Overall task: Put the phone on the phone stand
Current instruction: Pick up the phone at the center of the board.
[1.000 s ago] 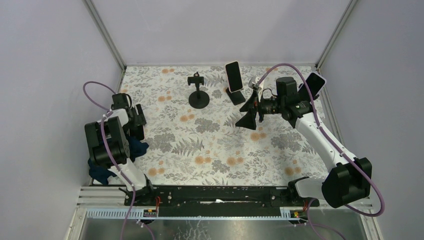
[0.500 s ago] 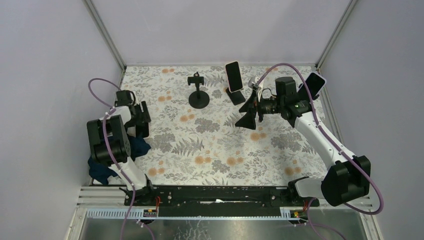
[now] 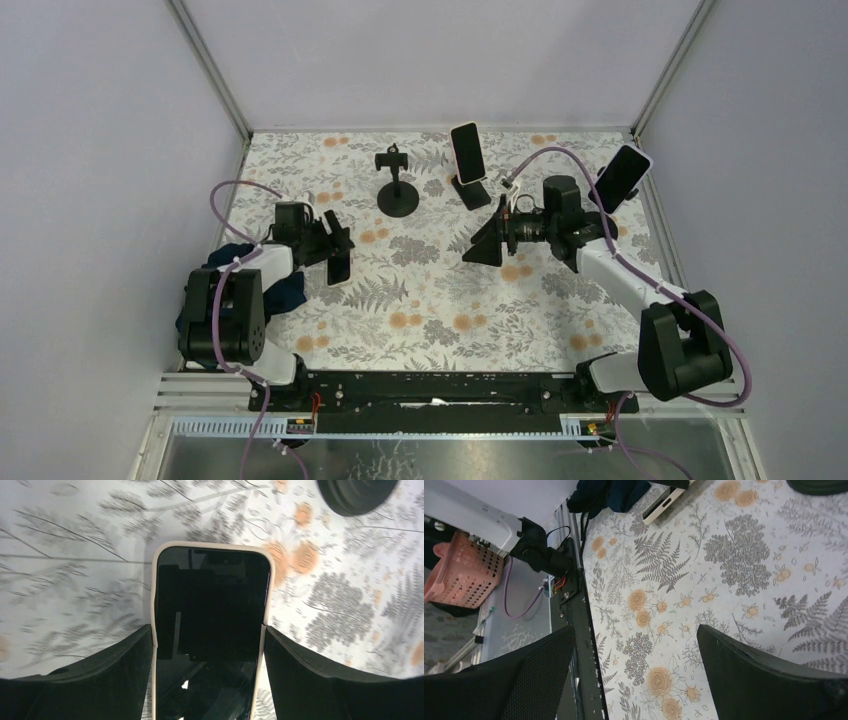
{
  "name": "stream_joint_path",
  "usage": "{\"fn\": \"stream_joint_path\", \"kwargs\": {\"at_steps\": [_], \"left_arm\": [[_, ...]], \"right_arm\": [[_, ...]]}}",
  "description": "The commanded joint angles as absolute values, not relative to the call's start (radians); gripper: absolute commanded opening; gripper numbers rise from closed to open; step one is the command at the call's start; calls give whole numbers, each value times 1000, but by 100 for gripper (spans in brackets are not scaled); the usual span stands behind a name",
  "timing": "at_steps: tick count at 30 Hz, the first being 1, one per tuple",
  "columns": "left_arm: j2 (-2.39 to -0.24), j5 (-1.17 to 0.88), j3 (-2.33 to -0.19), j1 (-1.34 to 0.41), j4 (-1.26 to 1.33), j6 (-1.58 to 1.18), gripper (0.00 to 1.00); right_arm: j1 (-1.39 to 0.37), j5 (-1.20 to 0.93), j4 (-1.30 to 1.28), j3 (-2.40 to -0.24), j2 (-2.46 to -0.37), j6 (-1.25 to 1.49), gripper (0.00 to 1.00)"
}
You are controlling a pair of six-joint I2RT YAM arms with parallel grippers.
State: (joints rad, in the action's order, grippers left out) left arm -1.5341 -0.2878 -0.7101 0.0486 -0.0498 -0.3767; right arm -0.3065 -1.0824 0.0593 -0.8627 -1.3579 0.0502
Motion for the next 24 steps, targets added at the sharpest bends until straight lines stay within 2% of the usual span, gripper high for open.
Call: {"fn": "stream_joint_path", "kwargs": {"at_steps": [1,11,24], "left_arm": [[-1492,-346,-577,-27,106,-592,53],[-1381,-218,-377,-268,438,-942,53],[-1382,-5,-356,-513,599,-1155,52]], "right_arm": [[-345,-993,415,-758,-1381,307,100],[-500,-853,567,-710,-1572,482,97],[-630,-795,553,-755,-1738,558,89]]}}
